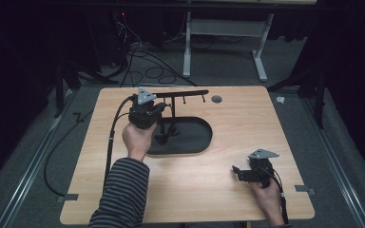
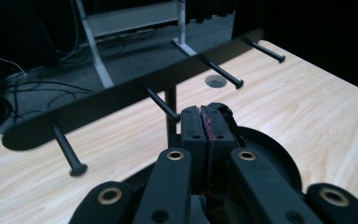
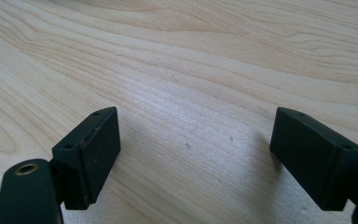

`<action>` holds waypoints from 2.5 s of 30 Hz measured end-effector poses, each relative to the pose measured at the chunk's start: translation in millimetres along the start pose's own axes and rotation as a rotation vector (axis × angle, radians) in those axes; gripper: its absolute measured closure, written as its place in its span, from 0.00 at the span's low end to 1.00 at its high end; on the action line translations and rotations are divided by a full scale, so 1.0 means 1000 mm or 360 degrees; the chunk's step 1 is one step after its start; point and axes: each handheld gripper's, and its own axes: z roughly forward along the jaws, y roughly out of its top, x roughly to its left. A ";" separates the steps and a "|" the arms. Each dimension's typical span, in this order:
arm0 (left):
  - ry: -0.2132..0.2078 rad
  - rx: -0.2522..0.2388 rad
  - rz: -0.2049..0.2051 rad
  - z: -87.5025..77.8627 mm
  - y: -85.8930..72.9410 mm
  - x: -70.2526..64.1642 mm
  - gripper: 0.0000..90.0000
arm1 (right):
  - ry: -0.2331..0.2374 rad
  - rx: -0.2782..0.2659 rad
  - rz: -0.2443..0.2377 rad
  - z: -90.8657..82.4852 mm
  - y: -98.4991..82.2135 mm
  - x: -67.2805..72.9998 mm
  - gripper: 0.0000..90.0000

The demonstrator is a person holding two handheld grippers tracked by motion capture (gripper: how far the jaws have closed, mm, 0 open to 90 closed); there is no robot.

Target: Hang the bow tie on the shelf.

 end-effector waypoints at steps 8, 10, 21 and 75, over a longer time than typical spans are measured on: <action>0.0067 0.0019 0.0021 0.011 0.006 0.006 0.99 | 0.0003 0.0002 0.0001 0.000 0.000 0.000 0.19; 0.0075 0.0027 0.0022 0.014 0.007 0.008 0.99 | 0.0002 0.0002 0.0002 0.000 0.000 0.000 0.19; 0.0138 0.0012 -0.0012 0.024 0.005 0.020 0.99 | 0.0004 0.0001 -0.0001 0.000 0.000 0.000 0.19; 0.0024 -0.0014 -0.0086 -0.028 -0.012 0.017 0.69 | 0.0006 0.0000 -0.0006 0.000 0.000 0.000 0.19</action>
